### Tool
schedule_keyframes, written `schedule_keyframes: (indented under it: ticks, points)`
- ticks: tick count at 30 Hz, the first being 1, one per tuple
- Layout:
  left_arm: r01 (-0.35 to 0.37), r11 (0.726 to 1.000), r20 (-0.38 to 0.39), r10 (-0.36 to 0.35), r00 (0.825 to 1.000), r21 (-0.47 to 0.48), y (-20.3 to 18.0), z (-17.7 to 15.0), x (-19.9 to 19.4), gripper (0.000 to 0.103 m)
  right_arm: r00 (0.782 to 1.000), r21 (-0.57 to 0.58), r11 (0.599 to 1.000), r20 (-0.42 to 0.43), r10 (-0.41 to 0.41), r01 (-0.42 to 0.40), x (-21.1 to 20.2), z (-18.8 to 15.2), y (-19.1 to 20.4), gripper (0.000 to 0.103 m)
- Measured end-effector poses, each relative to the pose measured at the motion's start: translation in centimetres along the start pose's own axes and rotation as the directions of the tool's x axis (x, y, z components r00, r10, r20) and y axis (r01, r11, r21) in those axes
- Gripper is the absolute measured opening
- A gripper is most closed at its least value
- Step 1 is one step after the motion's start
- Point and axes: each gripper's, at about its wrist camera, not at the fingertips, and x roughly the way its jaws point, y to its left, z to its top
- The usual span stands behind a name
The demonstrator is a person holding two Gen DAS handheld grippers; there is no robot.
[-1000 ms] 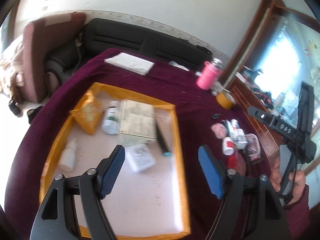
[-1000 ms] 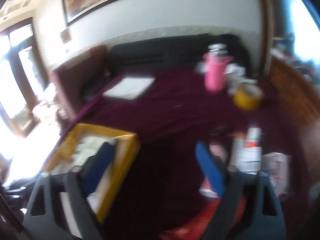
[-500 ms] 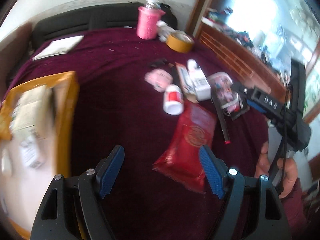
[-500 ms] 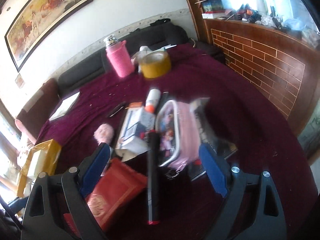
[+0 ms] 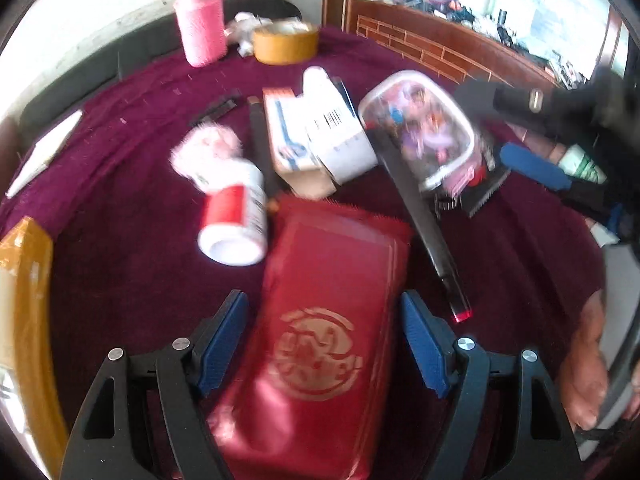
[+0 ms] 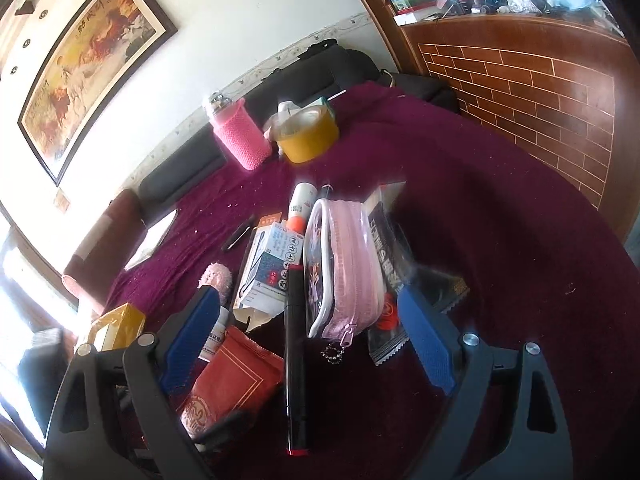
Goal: Organize objects
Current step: 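Grasp the red pouch with the left gripper and lift it, then carry the red pouch over the tray with the left gripper while the right carries a white medicine bottle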
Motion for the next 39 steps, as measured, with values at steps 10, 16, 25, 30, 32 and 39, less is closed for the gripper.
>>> schedule_keyframes:
  ticks: [10,16,25,30,32,39]
  points:
    - [0.058,0.992,0.088,-0.048,0.995,-0.114,2.1,-2.8,-4.9,0.041,0.998,-0.026,0.998,-0.025,-0.053,0.053,1.0,-0.5,0.1,0.090]
    - [0.112,0.965,0.216,-0.061,0.974,-0.235,6.7,-6.1,-12.2,0.041,0.996,-0.074,0.994,-0.026,-0.081,0.079,1.3,-0.8,1.0,0.090]
    - [0.187,0.925,0.389,-0.047,0.920,-0.331,13.9,-10.3,-19.9,0.041,0.953,-0.034,0.982,-0.252,0.170,-0.184,1.7,-1.1,8.1,0.090]
    - [0.195,0.908,0.450,-0.009,0.893,-0.370,17.9,-13.3,-23.2,0.041,0.911,-0.015,0.992,-0.397,0.110,-0.126,7.4,-1.6,11.2,0.061]
    - [0.172,0.903,0.461,0.032,0.887,-0.393,19.8,-14.6,-24.4,0.041,0.895,0.013,0.998,-0.442,0.062,-0.062,9.5,-2.2,11.3,0.057]
    - [0.098,0.870,0.444,0.147,0.884,-0.484,25.5,-18.2,-25.8,0.041,0.895,-0.018,0.993,-0.432,-0.113,0.116,12.6,-2.8,11.9,0.044]
